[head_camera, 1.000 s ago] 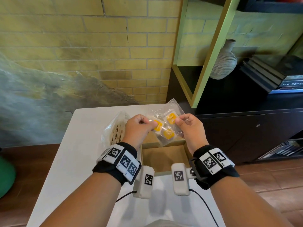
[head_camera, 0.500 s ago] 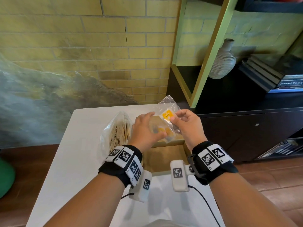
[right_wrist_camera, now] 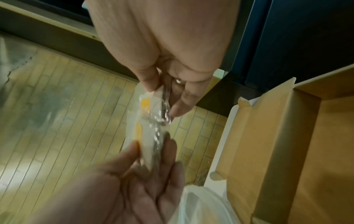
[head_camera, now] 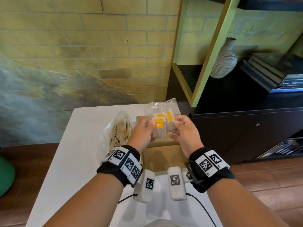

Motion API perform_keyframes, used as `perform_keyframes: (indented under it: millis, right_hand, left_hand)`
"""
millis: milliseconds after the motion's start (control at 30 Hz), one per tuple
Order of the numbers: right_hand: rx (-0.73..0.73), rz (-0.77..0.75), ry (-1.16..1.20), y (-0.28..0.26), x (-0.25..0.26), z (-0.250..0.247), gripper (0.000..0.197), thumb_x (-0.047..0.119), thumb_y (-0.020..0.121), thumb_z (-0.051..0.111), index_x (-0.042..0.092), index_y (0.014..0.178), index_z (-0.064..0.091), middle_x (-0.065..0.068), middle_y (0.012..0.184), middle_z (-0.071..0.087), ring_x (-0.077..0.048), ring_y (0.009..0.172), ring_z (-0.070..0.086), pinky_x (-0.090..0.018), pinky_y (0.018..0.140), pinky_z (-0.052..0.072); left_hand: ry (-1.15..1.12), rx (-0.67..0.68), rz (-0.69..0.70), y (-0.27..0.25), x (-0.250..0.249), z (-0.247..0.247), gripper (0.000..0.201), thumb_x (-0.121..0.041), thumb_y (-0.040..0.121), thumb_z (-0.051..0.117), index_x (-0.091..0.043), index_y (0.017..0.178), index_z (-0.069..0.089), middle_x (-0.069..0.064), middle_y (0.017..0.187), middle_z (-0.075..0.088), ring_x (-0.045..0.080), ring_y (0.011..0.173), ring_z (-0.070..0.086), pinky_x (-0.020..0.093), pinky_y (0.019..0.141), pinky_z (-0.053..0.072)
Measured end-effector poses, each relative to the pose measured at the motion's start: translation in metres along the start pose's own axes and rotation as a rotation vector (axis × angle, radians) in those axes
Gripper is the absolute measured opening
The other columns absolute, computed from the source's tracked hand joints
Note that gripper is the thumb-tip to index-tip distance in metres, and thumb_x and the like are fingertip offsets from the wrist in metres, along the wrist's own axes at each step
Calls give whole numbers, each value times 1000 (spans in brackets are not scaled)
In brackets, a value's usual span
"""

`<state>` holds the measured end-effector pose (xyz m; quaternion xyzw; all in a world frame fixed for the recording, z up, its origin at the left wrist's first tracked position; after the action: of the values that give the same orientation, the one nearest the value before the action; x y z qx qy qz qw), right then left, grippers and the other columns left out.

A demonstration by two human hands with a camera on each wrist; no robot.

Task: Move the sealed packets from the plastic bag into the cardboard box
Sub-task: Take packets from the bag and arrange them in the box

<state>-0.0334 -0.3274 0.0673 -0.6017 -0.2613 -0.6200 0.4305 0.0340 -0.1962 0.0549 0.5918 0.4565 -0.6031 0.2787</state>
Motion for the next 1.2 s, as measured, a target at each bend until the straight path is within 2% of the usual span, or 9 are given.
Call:
perform_keyframes:
  millis: [100,233,367,467,633,733,867,1033,1200]
  right_hand:
    - [92,3,-52,-5,-9,17,14,17,97,43,13,105,54,-2,92,61,-13,81,60,-30,73,53]
    - [180,-39,-170,-5,-15,25,21,6,89,59,9,110,58,2,90,69,-6,76,67,-18,61,51]
    - [106,-14,-254,0,-24,15,18,3,86,60,9,102,61,-2,89,70,-10,74,65,-18,57,48]
    - [81,-1,-257,0,-25,7,15,5,86,60,15,97,61,4,87,69,-4,69,64,-13,53,46]
    - [78,19,-252,1,-31,4,18,5,88,59,23,89,59,6,88,69,-5,71,62,-17,56,43]
    - [87,28,-250,1,-34,7,17,6,87,59,23,91,59,4,91,69,-7,75,63,-18,58,43]
    - [79,27,-250,1,-35,6,19,6,87,59,25,88,58,7,88,68,-6,75,62,-18,59,43]
    - [61,20,-242,1,-33,0,20,5,87,60,25,91,59,7,87,69,-8,77,63,-20,61,45]
    - [50,18,-244,1,-36,-4,19,6,86,61,24,91,60,7,86,70,-6,72,63,-19,59,44]
  left_hand:
    - [-12,-55,-57,1,7,1,24,-35,97,40,-16,105,52,11,105,64,27,91,67,34,73,57]
    - [119,-31,-51,4,14,2,44,-48,82,42,-12,102,58,19,101,66,35,92,66,54,87,52]
    - [245,-51,-39,3,23,-8,30,-37,96,43,-15,114,51,7,118,61,24,104,59,40,93,47]
    - [476,-174,-52,4,37,-40,38,-30,97,43,-10,129,48,5,131,51,23,118,51,34,95,39]
    - [894,-123,-273,8,86,-74,25,-11,93,38,-1,99,61,13,102,61,27,94,58,27,76,42]
    - [976,-33,-308,8,100,-74,26,-5,92,38,-1,103,62,12,102,63,24,92,59,25,75,46]
    - [985,-93,-353,9,101,-85,27,-5,90,43,-2,111,59,13,111,63,29,104,60,29,85,49]
    - [923,-238,-311,9,91,-103,17,-5,87,47,-7,85,64,10,98,68,24,81,59,28,68,47]
    - [578,-509,-263,-1,76,-127,16,-11,80,59,-16,95,59,5,78,64,27,74,62,29,65,45]
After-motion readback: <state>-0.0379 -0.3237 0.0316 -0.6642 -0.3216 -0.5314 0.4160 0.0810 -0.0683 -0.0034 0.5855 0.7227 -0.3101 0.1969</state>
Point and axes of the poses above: each hand's wrist, its own y-axis towards the middle knuckle, its own z-axis out of the palm, x = y × z, the point moved 9 cm from there along y, towards the middle knuckle
